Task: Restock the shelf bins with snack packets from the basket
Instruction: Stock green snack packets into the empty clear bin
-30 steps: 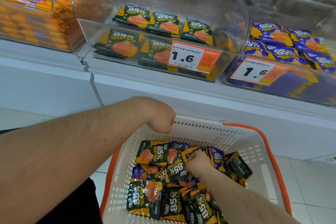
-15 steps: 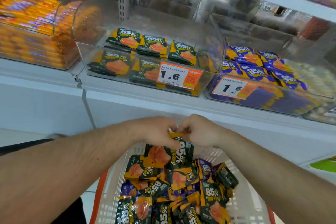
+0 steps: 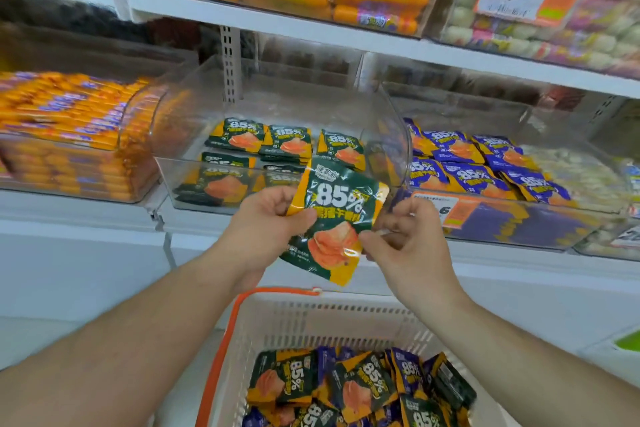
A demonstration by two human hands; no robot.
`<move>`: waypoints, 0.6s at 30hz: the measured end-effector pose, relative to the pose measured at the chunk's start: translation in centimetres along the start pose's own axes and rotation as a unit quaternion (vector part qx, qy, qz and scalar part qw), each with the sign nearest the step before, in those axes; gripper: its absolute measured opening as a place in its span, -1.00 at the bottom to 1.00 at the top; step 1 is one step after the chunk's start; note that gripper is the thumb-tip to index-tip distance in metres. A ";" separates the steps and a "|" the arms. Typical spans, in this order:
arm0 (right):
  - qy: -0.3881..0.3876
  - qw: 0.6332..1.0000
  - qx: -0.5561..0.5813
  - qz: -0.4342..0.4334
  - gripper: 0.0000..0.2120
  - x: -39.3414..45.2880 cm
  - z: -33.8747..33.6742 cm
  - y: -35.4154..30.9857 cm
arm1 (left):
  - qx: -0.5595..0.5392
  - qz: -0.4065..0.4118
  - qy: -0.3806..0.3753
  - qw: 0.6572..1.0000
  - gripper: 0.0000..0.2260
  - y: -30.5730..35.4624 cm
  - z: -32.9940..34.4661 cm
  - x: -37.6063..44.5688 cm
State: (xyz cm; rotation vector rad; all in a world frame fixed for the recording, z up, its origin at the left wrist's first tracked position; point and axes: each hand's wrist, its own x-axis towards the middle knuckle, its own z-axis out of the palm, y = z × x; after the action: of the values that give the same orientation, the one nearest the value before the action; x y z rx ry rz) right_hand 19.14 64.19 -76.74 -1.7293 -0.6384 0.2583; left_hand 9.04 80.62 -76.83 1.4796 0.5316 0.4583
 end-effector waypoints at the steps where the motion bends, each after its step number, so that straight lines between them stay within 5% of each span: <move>1: 0.013 1.000 0.013 -0.008 -0.63 0.1 0.3 -0.2 | -0.021 -0.004 0.016 1.000 -0.88 0.0 0.0 0.1; 7: 0.034 0.995 -0.014 -0.091 -0.59 2.5 2.3 -3.2 | 0.005 0.079 0.109 0.991 -0.94 2.0 -0.7 0.1; 11: 0.046 0.992 -0.034 -0.110 -0.63 8.3 4.8 -7.4 | 0.263 0.253 0.322 0.874 -0.94 4.2 -5.0 1.2; 15: 0.027 0.999 -0.040 -0.017 -0.68 14.4 9.8 -7.8 | 0.392 0.148 0.351 0.838 -0.77 3.8 -7.6 2.3; 18: 0.025 0.996 -0.089 0.018 -0.81 16.9 13.4 -6.9 | 0.446 0.150 0.321 0.822 -0.82 2.2 -8.7 3.0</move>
State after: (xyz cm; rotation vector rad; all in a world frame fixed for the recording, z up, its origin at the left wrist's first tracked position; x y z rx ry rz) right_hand 24.50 85.36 -70.92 -1.9131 -0.6084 0.1869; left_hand 6.32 89.51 -74.94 2.3339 1.1624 1.0751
